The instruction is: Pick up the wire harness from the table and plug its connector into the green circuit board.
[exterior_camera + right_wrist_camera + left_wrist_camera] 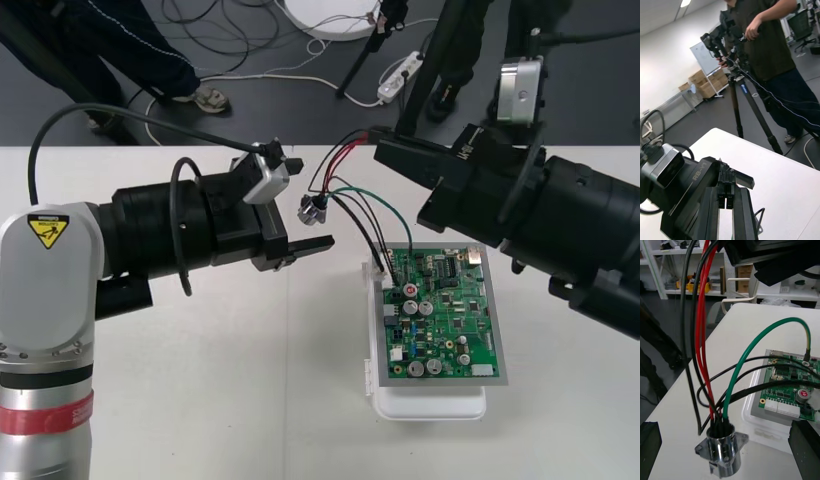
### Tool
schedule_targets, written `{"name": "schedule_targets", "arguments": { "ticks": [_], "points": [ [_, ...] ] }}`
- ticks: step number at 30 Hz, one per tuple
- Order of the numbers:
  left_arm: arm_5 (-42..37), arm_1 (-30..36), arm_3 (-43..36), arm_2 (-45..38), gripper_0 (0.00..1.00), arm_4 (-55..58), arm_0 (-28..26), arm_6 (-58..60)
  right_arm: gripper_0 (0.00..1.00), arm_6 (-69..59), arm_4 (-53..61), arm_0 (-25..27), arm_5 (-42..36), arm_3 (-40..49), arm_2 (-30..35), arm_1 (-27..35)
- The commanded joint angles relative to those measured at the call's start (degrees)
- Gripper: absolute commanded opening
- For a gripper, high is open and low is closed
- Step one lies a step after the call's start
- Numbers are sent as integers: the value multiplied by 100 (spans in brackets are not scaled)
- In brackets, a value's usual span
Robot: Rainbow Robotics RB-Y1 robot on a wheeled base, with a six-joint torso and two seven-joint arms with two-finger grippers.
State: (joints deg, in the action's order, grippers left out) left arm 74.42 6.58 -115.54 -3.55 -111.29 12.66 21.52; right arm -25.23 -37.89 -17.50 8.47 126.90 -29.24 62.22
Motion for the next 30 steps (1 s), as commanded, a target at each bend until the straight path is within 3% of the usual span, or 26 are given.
{"name": "schedule_targets", "arguments": {
  "ticks": [1,10,17,23,30],
  "points": [
    [-287,625,-224,188,100,635,-89,450,0,-184,-43,555,629,90,920,194],
    [-349,1390,-224,355,100,1777,-27,687,0,-176,18,1548,2062,90,2274,212],
    [-929,2155,-224,830,100,2762,-10,819,0,-105,44,2102,3116,19,3126,124],
    [-1685,2858,-232,1445,100,3562,52,775,0,44,44,2137,4162,-359,3469,-157],
    [-2116,3315,-232,1876,100,4309,307,625,0,958,159,1987,4945,-719,3443,-184]
  ]
}}
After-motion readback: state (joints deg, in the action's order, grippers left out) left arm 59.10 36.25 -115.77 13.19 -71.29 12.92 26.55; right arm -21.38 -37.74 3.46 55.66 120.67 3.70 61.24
